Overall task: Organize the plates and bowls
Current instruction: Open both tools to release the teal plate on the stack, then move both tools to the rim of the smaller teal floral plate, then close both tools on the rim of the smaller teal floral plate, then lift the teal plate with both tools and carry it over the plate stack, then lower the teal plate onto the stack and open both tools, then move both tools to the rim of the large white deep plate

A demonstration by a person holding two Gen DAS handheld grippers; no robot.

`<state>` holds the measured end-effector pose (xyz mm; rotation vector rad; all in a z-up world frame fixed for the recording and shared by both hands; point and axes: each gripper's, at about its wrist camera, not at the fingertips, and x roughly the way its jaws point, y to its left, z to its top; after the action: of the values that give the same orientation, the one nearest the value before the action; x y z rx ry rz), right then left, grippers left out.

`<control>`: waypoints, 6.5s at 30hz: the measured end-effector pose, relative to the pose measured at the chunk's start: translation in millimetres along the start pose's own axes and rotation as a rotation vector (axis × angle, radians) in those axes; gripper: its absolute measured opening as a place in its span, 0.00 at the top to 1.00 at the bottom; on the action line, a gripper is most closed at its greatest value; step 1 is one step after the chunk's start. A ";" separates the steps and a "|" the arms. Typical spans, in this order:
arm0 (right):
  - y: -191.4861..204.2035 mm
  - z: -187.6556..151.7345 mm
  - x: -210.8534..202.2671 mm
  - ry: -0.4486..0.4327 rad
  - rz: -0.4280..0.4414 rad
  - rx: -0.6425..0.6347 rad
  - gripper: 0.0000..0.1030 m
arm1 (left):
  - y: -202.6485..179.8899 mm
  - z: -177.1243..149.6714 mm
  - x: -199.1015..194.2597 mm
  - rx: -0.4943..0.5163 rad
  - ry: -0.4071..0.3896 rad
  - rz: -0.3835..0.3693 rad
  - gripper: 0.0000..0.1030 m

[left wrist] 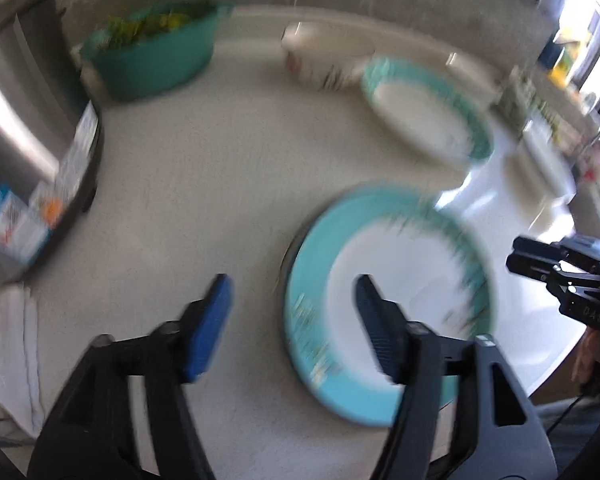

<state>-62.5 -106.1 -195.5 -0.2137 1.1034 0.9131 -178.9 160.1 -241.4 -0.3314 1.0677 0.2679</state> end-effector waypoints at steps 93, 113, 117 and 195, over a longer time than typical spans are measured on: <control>-199.5 141.1 72.0 0.204 0.102 0.414 0.88 | -67.4 188.9 190.2 -0.046 0.206 -0.246 0.88; -116.4 140.4 2.1 0.102 0.166 0.263 0.88 | -35.1 133.1 43.2 -0.087 0.066 -0.240 0.88; -86.9 135.4 -0.5 0.114 0.190 0.216 0.88 | -13.7 102.4 12.2 -0.121 0.053 -0.224 0.88; -176.9 -17.0 -92.2 -0.091 0.264 0.385 0.05 | -156.9 56.7 -18.4 0.027 -0.144 -0.257 0.00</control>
<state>41.1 -276.2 -174.9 0.2936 1.2163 0.9124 -83.3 37.1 -178.9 -0.4142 0.8762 0.0464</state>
